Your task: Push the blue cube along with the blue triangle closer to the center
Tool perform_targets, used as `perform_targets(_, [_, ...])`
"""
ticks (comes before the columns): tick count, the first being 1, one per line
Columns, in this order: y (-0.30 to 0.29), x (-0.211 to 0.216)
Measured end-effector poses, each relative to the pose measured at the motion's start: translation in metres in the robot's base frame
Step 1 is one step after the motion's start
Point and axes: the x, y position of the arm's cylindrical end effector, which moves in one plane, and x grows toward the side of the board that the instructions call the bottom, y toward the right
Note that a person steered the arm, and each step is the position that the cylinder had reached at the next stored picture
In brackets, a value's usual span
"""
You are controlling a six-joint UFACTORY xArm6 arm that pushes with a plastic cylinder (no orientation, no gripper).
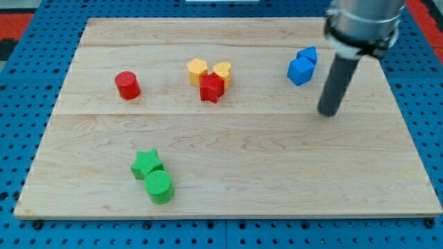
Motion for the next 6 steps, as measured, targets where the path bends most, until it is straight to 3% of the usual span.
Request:
perform_targets(1, [0.004, -0.083])
perform_targets(2, [0.02, -0.139])
perform_targets(3, [-0.012, -0.146])
perform_targets(4, [-0.047, -0.09])
perform_targets(6, [-0.035, -0.065])
